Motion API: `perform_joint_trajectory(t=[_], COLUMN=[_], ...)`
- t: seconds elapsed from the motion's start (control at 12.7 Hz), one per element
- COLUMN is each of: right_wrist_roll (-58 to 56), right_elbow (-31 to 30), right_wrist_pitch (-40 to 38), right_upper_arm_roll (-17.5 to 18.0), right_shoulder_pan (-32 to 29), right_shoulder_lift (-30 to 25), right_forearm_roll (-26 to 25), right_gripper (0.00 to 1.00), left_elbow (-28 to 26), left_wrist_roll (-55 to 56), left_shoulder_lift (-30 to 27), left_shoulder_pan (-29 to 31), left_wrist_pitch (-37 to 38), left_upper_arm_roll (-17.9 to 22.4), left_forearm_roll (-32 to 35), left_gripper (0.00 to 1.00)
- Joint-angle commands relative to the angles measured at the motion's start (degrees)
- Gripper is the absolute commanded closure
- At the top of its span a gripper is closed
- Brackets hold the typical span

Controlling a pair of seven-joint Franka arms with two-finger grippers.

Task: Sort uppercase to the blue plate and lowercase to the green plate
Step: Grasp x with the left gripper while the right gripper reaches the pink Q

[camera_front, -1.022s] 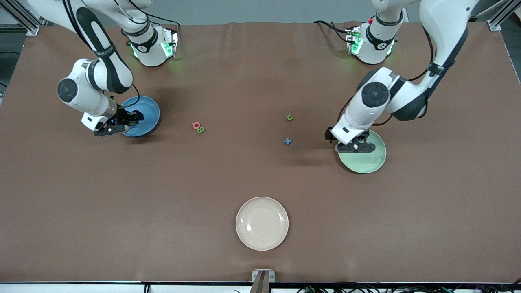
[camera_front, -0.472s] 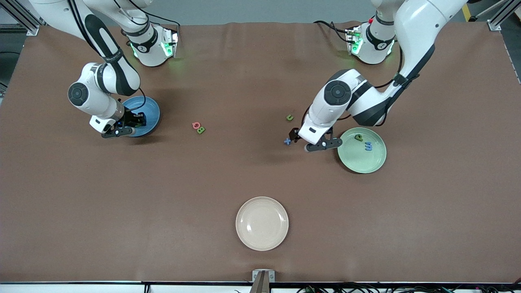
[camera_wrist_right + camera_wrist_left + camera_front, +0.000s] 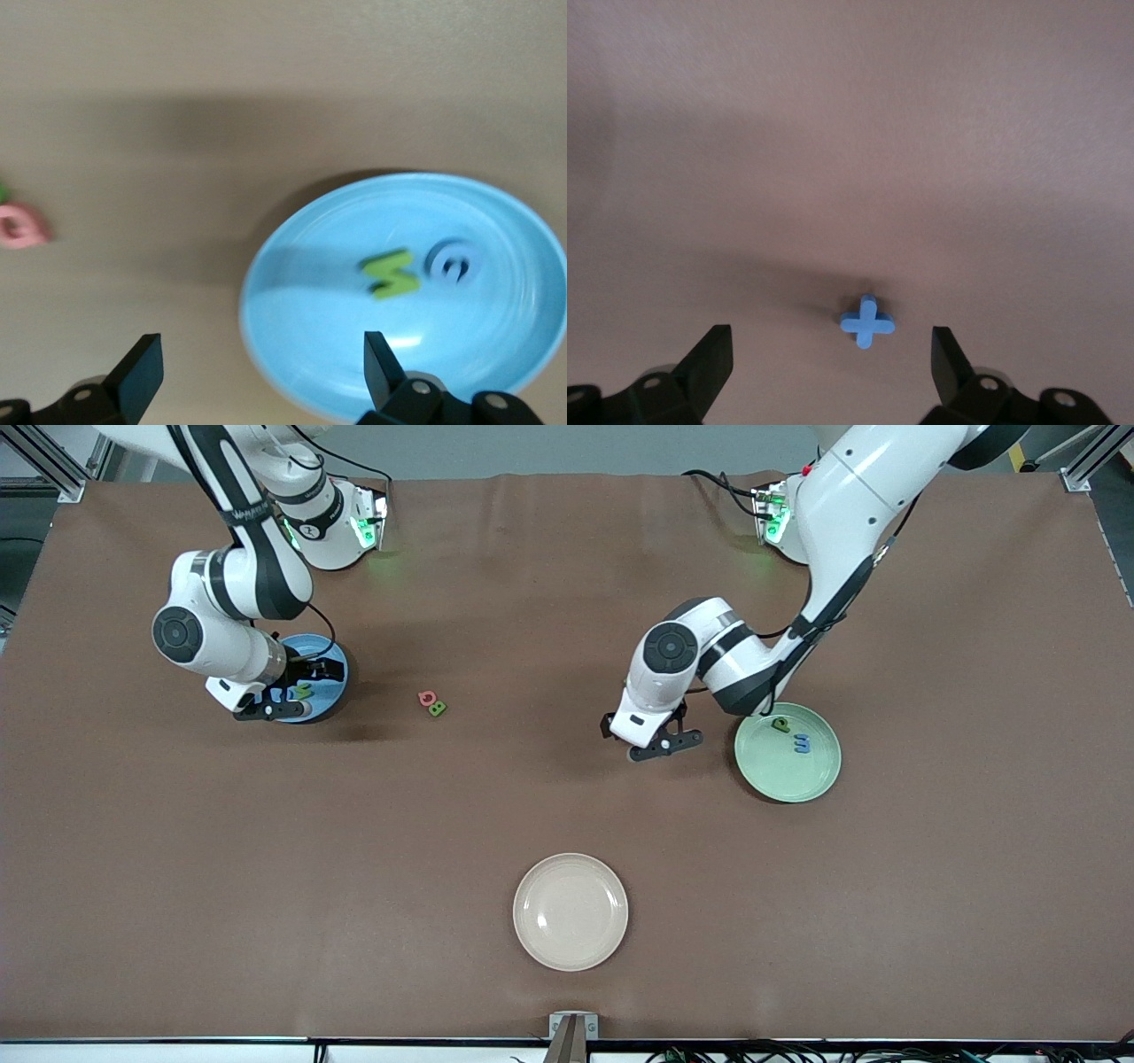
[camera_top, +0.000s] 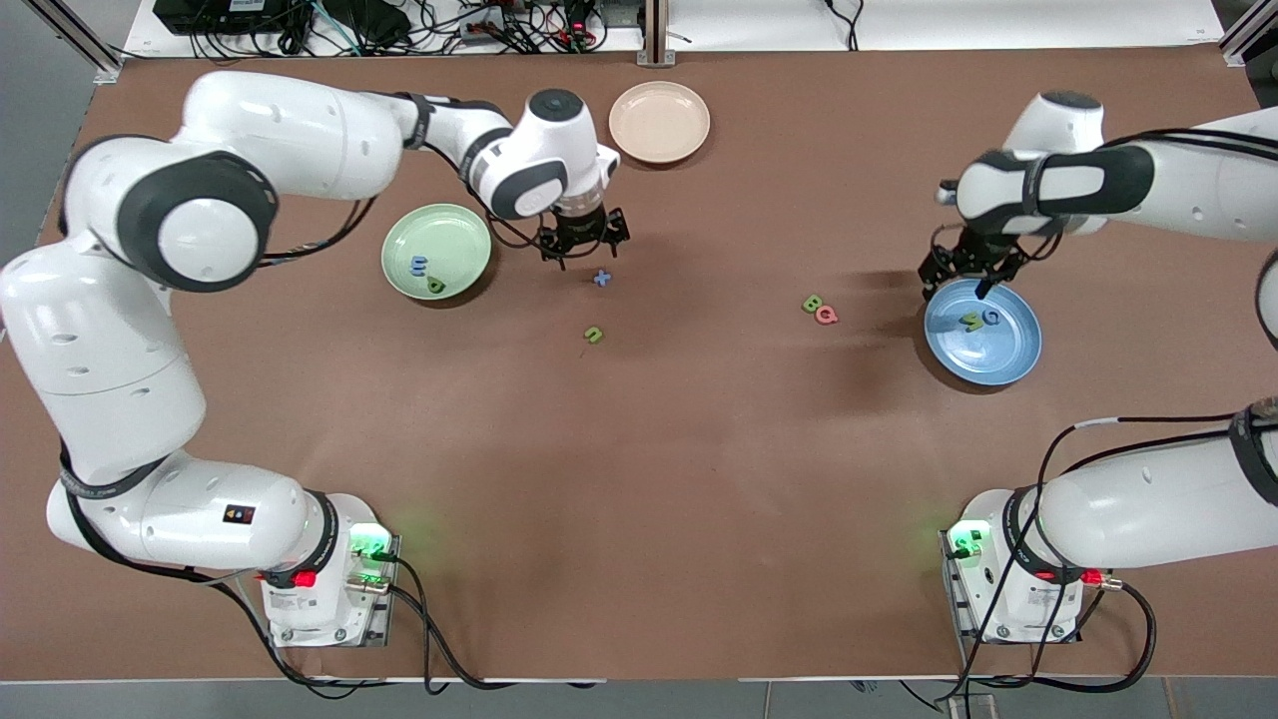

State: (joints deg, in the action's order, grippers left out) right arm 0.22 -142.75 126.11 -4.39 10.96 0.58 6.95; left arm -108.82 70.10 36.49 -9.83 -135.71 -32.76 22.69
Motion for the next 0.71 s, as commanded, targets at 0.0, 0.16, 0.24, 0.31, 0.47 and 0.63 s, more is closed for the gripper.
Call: perform_joint_trajectory(t=[0.0,0.16,0.24,0.31,0.47,0.63], right_wrist_roll=[12.7,22.9,27.4,33.1,40.9,41.7], right_elbow=[3.1,4.7,4.7,4.7,4.6,4.6], right_wrist_pitch=[-3.6,-1.1,1.9,5.2,11.9,16.7], right_upper_arm_roll=[-0.2,-0.2,-0.2,-0.2,-0.2,-0.3], right_shoulder_pan=[7.4,13.4,16.3,19.3,24.7,26.8], right_shoulder_lift=[-1.2,-0.5,0.1,1.4,5.4,8.5], right_forearm_roll=[0.4,0.7,0.8,0.8,0.8,0.8], right_gripper=[0.0,0.0,0.0,0.0,0.0,0.0], left_elbow=[2.5,2.6,2.6,2.6,2.6,2.6], left_wrist_roll=[1.3,1.3,1.2,1.2,1.2,1.2], left_shoulder_lift=[2.2,2.7,2.8,3.1,3.5,3.6], left_shoulder_pan=[-1.8,-1.9,-2.0,-2.0,-2.0,-2.1], left_wrist_pitch=[0.5,0.5,0.5,-0.1,-1.0,-1.2], left_upper_arm_roll=[1.1,1.1,1.2,1.2,1.2,1.2], left_forearm_roll=[0.5,0.5,0.5,0.6,0.6,0.6], left_gripper=[0.06,0.15,0.17,0.2,0.24,0.24])
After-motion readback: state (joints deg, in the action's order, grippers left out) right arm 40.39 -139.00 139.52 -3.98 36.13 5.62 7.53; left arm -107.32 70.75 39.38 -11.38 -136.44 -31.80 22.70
